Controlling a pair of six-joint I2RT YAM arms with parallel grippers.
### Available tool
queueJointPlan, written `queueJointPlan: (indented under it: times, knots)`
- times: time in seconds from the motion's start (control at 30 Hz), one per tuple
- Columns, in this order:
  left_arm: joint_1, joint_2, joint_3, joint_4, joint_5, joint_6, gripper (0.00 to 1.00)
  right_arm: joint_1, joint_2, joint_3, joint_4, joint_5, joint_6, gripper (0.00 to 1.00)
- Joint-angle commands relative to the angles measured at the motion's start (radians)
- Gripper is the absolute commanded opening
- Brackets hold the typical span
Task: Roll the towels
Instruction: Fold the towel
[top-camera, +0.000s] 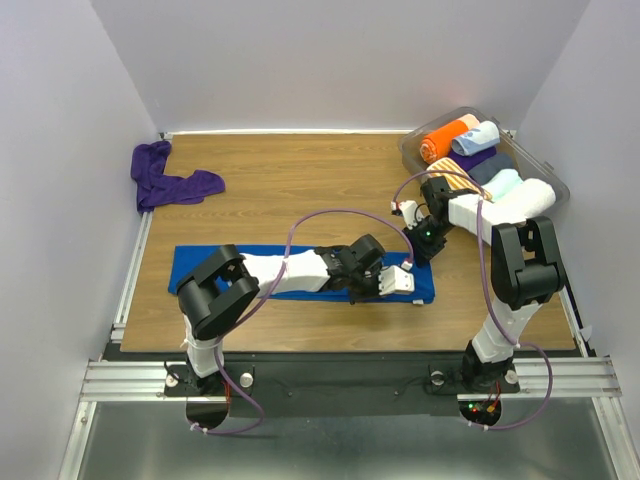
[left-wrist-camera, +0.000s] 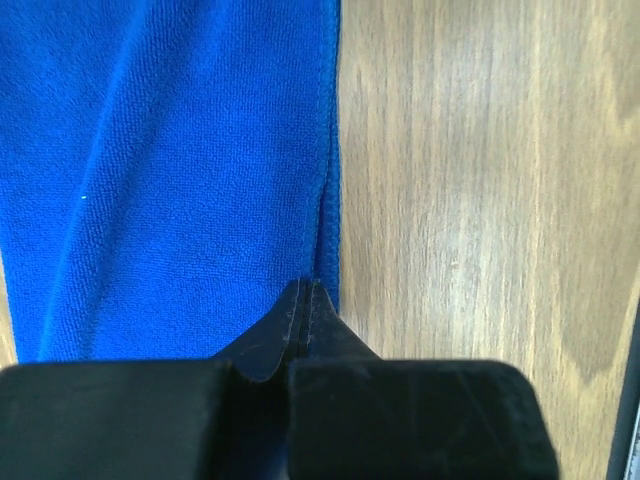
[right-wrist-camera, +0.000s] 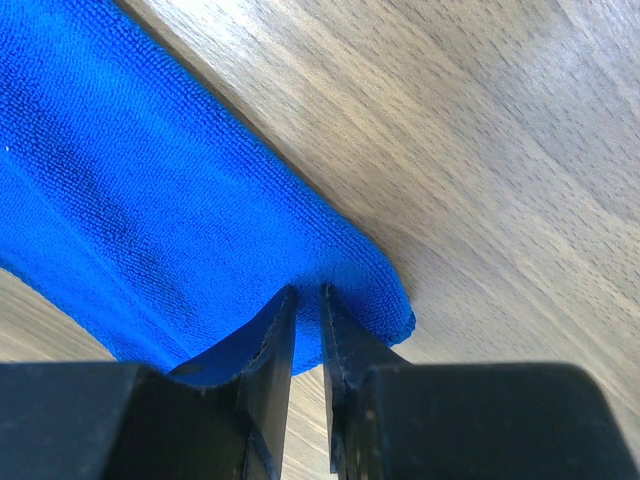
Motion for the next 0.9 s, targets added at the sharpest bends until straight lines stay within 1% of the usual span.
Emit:
queueJointPlan:
  times: [0.0,0.33,0.5,0.53,0.57,0.63,0.67,0.77,0.87]
  knots:
    - [-0.01,-0.073,-0.009,-0.007,0.04,0.013,0.0,0.008,0.068,-0.026,0.049,0.027,-0.018,0.22]
    - [-0.01,-0.079,-0.024,-0.027,0.053,0.024,0.0,0.009,0.068,-0.024,0.049,0.032,-0.021,0.22]
    - [-0.01,-0.082,-0.043,-0.005,0.044,0.013,0.0,0.008,0.068,-0.027,0.049,0.034,-0.023,0.22]
    - [-0.01,-0.079,-0.041,-0.005,0.042,0.013,0.02,0.009,0.068,-0.027,0.049,0.034,-0.023,0.22]
    - [-0.01,-0.079,-0.038,-0.005,0.03,0.01,0.13,0.008,0.068,-0.027,0.049,0.032,-0.023,0.22]
    - [-0.01,-0.075,-0.031,0.0,0.022,0.015,0.21,0.009,0.068,-0.027,0.047,0.032,-0.023,0.22]
    - [-0.01,-0.075,-0.028,0.001,0.016,0.016,0.28,0.009,0.068,-0.027,0.049,0.029,-0.021,0.22]
    - [-0.01,-0.067,-0.02,0.004,0.019,0.018,0.34,0.009,0.068,-0.027,0.049,0.032,-0.021,0.22]
    - [-0.01,-0.055,-0.014,0.006,0.019,0.019,0.36,0.009,0.07,-0.03,0.049,0.031,-0.024,0.22]
